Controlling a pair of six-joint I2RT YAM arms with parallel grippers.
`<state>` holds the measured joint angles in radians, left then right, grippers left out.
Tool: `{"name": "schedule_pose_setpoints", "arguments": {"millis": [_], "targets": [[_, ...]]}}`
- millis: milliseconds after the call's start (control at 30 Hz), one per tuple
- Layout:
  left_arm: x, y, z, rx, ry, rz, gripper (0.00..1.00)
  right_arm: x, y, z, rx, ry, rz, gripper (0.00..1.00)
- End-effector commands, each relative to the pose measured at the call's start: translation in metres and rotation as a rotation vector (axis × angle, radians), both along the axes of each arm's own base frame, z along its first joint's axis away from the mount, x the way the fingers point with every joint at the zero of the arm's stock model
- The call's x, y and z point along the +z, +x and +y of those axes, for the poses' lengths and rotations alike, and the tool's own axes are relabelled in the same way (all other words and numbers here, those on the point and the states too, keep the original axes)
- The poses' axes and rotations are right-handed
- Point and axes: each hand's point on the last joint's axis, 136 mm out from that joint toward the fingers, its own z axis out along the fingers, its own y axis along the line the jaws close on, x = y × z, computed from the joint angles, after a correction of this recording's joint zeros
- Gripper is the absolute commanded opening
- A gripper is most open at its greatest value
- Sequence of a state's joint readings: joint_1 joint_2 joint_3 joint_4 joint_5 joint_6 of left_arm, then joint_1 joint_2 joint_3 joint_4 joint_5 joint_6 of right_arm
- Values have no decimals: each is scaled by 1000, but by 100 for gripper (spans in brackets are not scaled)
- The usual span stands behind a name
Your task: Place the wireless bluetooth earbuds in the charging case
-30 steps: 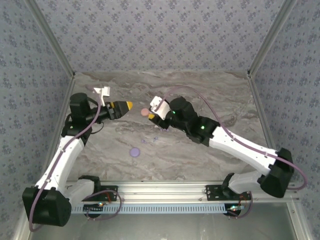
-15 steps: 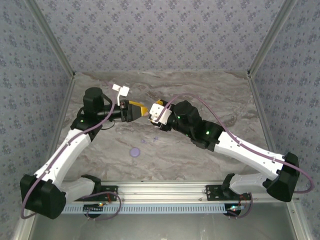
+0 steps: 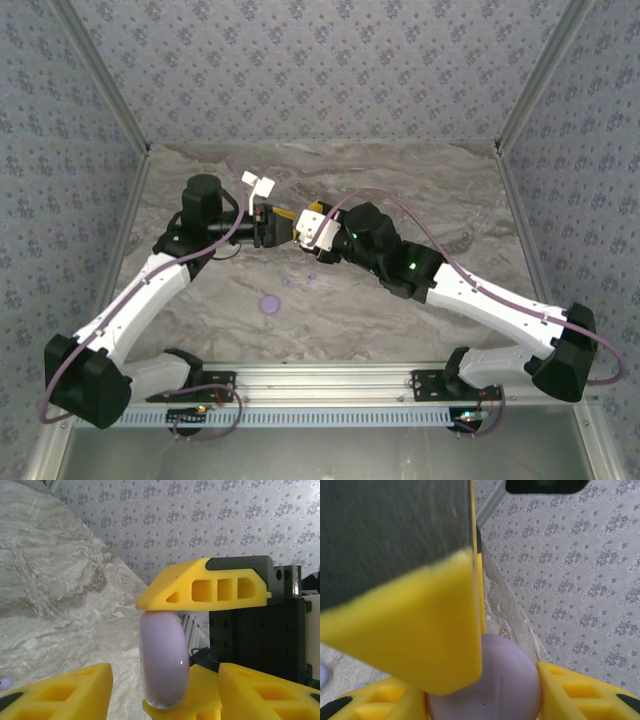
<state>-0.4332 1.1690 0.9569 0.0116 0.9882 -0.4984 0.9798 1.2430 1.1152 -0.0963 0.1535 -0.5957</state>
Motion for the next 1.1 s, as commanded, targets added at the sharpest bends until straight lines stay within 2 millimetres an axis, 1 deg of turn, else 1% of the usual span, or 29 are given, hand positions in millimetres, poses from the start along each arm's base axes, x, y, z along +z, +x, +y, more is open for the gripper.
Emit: {"name": "schedule_pose_setpoints", "arguments": {"millis": [0, 100, 200, 267, 333, 400, 500, 600, 733, 800, 933, 1000, 1067], "targets": [[16, -5, -6, -47, -21, -57, 53, 17, 1, 4, 1, 35, -29, 51], [14, -6, -7, -55, -16, -55, 49, 17, 1, 5, 0, 39, -23, 51], [12, -7, -8, -60, -10, -52, 41, 16, 3, 4, -10, 37, -22, 51], [13, -8, -7, -63, -10, -58, 34, 17, 4, 2, -17, 36, -18, 54], [12, -8, -7, -59, -7, -63, 28, 17, 3, 1, -19, 36, -9, 61], [13, -7, -6, -46, -3, -73, 24, 18, 0, -1, -9, 42, 8, 70], [13, -1, -4, -7, 8, -101, 19, 19, -3, -8, -6, 60, 45, 85], [16, 5, -2, 44, 9, -154, 15, 18, -11, -18, 25, 79, 99, 99], [26, 10, -1, 107, -36, -274, 9, 26, -19, -36, 52, 183, 175, 100], [32, 7, -2, 115, -67, -352, 8, 33, -20, -46, 65, 279, 234, 100], [39, -1, -7, 129, -88, -471, 7, 48, -12, -64, 73, 476, 362, 100], [42, -3, -8, 134, -96, -507, 5, 52, -7, -67, 74, 530, 405, 100], [42, -5, -10, 132, -98, -524, 4, 52, -5, -66, 76, 543, 421, 100]]}}
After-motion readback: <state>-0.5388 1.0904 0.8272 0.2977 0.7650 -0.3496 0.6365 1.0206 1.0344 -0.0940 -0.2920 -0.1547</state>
